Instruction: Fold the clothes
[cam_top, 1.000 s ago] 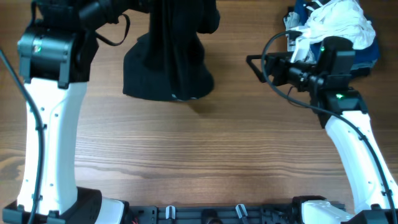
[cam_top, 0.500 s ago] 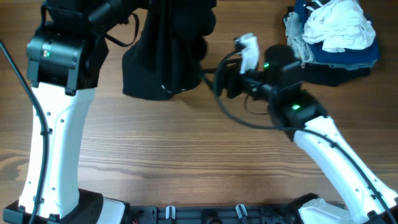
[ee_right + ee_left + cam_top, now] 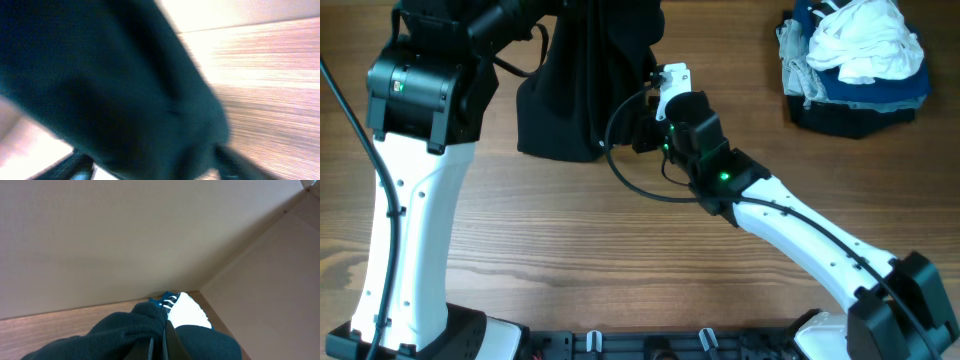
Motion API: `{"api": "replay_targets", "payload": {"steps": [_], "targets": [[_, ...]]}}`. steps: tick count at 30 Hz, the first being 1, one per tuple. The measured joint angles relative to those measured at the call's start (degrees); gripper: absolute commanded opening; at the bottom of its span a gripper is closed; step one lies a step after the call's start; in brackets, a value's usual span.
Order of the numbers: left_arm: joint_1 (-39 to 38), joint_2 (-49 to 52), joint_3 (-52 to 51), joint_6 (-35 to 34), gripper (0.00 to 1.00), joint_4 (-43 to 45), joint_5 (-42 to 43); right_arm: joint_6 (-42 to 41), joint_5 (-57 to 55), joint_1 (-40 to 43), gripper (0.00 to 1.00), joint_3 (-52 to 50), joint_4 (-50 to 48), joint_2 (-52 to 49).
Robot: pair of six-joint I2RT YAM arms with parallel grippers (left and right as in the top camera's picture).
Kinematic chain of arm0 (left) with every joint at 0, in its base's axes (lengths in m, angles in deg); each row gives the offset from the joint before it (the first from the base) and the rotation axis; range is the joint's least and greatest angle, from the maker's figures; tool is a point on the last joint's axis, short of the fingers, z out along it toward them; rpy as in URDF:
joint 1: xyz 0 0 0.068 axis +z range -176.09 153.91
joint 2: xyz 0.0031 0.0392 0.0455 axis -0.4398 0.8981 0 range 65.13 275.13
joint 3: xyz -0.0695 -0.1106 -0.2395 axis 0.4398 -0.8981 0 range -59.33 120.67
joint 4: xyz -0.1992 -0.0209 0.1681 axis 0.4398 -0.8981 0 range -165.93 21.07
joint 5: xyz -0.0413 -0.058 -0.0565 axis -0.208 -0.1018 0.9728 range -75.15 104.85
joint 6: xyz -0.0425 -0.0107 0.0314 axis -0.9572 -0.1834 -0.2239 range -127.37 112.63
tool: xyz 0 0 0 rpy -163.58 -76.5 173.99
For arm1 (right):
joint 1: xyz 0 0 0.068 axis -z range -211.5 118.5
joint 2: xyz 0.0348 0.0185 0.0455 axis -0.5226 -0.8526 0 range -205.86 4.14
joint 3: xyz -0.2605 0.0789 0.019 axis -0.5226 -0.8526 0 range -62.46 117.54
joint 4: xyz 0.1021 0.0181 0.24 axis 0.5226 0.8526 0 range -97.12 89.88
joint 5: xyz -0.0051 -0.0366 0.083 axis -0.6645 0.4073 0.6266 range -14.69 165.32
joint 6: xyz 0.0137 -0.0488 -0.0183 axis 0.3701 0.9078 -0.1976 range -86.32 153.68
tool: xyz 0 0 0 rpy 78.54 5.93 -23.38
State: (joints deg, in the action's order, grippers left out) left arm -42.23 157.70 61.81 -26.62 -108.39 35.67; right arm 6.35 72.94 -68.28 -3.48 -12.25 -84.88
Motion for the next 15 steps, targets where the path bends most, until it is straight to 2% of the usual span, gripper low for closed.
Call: {"api": "replay_targets", "payload": {"steps": [1,3,15], "targets": [[0.00,0.00,0.00,-0.02,0.04,-0.20,0.00,-0.13,-1.44,0.00,0.21,0.00,0.17,-0.26],[0.00,0.00,0.00,-0.04,0.04,-0.42,0.00,0.02,-3.87,0.07,0.05,0.00,-0.35,-0.33],[0.00,0.00,0.00,-0.20,0.04,-0.52,-0.02,2.38,-6.19,1.16,0.04,0.00,-1.55,-0.31]]}}
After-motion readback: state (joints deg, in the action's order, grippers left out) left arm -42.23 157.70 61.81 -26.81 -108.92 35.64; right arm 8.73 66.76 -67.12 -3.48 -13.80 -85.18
